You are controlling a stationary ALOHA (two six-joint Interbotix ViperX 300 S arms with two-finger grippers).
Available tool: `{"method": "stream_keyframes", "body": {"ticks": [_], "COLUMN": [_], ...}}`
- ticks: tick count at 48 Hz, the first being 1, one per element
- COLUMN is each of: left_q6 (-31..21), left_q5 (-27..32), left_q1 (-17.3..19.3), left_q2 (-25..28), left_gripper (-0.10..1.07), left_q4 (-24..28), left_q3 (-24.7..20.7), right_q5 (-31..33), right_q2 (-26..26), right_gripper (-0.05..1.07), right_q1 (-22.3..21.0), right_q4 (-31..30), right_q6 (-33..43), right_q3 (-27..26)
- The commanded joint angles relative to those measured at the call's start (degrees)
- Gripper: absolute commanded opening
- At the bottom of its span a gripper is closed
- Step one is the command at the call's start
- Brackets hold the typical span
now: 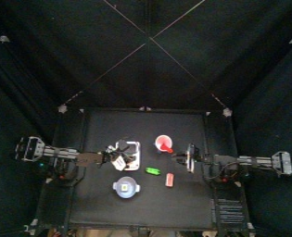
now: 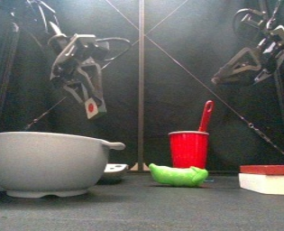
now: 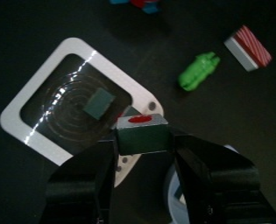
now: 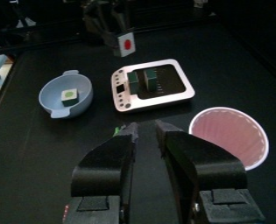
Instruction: Place sushi piece in bowl
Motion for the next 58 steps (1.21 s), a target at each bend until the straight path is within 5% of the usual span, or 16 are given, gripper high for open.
{"method": "stream_keyframes", "body": {"ticks": [1, 17, 34, 58], "left_q6": [2.55, 4.04, 3.96, 3.69], "left_q5": [5.36, 20.39, 22.50, 23.64], "left_q1": [-2.20, -5.01, -9.76, -9.93], "left_q2": [0.62, 5.54, 7.91, 11.25], "left_gripper": [0.66, 0.66, 0.66, 0.67], "left_q4": [1.76, 5.89, 6.42, 6.06], "left_q3": [0.00, 0.26, 1.58, 3.60], "right_q5": [-0.18, -0.18, -0.18, -0.18], "right_q2": [0.26, 0.88, 0.88, 0.88], "right_gripper": [0.66, 0.66, 0.66, 0.66], "right_q1": [-0.44, -0.53, -0.53, -0.53], "right_q4": [0.09, 0.09, 0.09, 0.97], "right_q6": [0.00, 0.00, 0.09, 0.00], "right_q3": [-0.62, -0.70, -0.62, -0.62]}}
